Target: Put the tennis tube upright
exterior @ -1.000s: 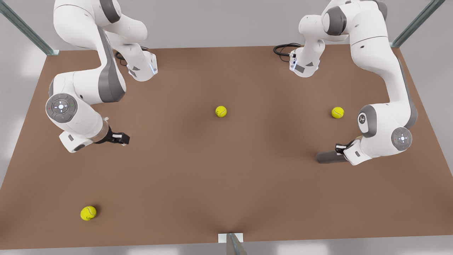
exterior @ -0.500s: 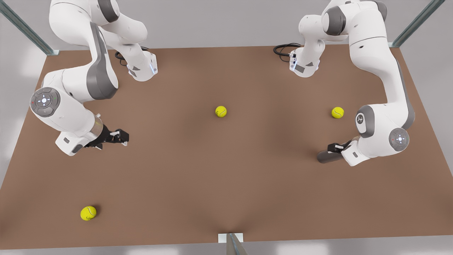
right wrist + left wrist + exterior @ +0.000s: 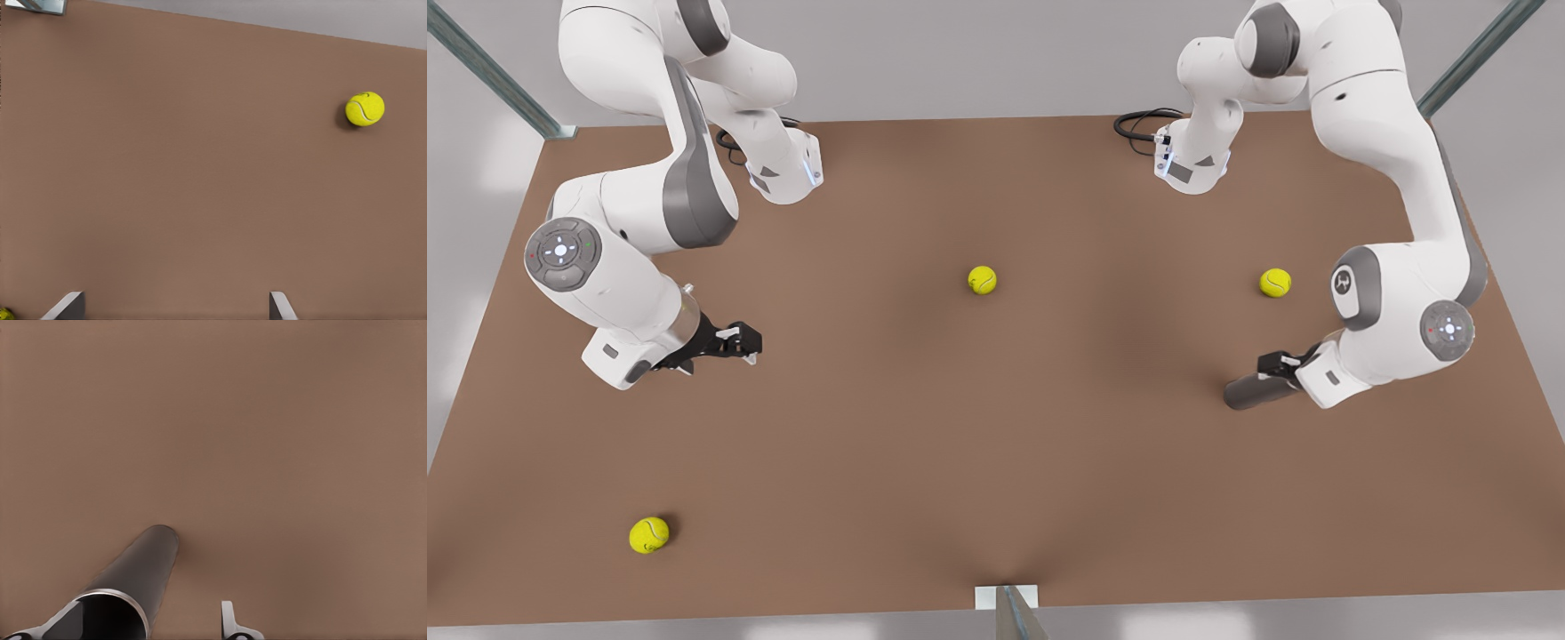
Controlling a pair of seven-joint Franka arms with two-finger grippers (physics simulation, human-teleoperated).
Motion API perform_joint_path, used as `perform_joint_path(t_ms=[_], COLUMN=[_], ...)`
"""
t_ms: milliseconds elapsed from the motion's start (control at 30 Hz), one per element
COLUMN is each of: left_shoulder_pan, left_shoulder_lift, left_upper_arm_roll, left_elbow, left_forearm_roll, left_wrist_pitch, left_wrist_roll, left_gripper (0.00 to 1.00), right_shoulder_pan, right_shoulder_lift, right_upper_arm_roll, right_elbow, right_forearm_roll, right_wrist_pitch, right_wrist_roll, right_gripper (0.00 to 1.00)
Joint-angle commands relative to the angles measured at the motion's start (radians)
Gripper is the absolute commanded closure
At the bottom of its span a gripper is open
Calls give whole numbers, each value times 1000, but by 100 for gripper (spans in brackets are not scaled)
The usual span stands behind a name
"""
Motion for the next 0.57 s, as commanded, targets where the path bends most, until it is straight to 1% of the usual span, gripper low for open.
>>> perform_joint_path(t_ms=[0,33,67,167,200,233,267,367,533], left_shoulder_pan=[0,0,6,45,46,67,91,87,87], left_shoulder_lift=[-3,-15,-15,-15,-17,-29,-55,-92,-103], left_upper_arm_roll=[0,-2,-24,-35,-43,-84,-117,-118,-118], left_elbow=[0,0,66,250,278,298,296,287,270], left_forearm_roll=[20,46,64,107,135,176,211,233,233], left_wrist_pitch=[0,-2,-61,-317,-353,-379,-376,-373,-368], left_wrist_roll=[0,-4,-11,-18,-18,-20,-18,-17,-17], left_gripper=[0,0,0,0,0,0,0,0,0], right_shoulder_pan=[0,1,1,0,0,0,0,0,0], right_shoulder_lift=[0,0,0,0,0,0,0,0,0], right_upper_arm_roll=[0,0,0,0,0,-1,0,0,0], right_elbow=[0,2,0,2,2,2,2,2,2], right_forearm_roll=[0,0,0,-1,-3,-1,-1,-3,-5], right_wrist_pitch=[0,0,0,-2,-3,-3,-3,-3,-3], right_wrist_roll=[0,0,0,0,0,0,0,0,2], right_gripper=[0,0,0,0,0,0,0,0,0])
